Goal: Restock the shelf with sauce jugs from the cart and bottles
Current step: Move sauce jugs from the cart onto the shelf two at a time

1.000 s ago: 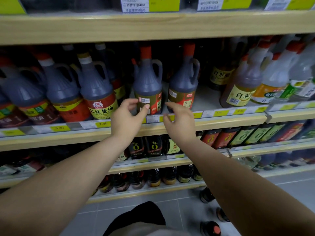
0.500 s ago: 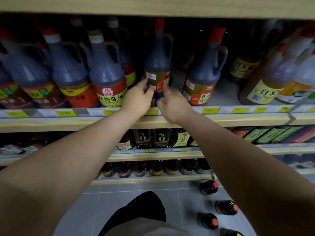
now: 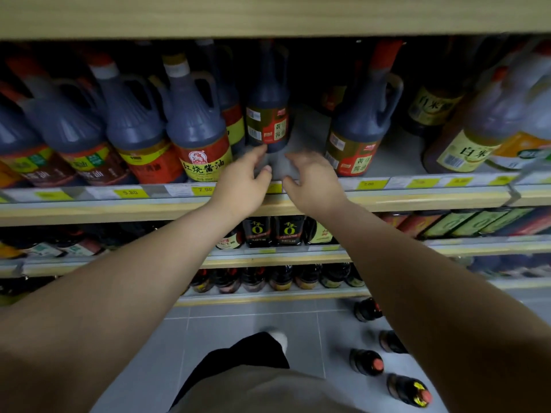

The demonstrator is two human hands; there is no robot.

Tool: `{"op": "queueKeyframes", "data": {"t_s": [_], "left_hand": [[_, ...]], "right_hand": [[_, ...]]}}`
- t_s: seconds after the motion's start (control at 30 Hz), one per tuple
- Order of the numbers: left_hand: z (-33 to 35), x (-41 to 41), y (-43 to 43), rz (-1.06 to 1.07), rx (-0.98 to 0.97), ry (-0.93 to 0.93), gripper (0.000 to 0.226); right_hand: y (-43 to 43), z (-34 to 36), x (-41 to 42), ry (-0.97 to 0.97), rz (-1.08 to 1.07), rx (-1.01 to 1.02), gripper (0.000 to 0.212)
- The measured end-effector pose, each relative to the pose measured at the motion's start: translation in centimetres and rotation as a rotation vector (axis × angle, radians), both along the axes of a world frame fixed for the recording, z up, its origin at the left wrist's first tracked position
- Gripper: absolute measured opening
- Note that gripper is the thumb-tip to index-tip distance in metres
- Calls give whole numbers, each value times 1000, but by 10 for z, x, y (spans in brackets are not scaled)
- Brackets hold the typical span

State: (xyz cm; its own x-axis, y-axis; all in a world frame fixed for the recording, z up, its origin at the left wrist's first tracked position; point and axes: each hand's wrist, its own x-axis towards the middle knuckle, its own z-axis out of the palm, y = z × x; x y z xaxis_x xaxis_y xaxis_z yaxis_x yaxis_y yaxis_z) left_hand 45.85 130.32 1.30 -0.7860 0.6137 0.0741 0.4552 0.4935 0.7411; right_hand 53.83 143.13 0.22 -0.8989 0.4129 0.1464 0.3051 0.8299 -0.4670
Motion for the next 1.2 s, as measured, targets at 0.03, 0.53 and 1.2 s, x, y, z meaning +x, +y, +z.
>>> {"op": "queueKeyframes", "data": {"t_s": [0.03, 0.53, 1.2], "left_hand": [[4, 5, 4, -30, -24, -14, 51], [22, 38, 86, -227, -85, -203, 84], [3, 17, -6, -22, 2, -155, 90]], "right_hand": [[0, -1, 15, 52, -48, -13, 44], [55, 42, 50, 525, -701, -1045, 41], [-28, 32, -3, 440, -457, -1148, 38]]}}
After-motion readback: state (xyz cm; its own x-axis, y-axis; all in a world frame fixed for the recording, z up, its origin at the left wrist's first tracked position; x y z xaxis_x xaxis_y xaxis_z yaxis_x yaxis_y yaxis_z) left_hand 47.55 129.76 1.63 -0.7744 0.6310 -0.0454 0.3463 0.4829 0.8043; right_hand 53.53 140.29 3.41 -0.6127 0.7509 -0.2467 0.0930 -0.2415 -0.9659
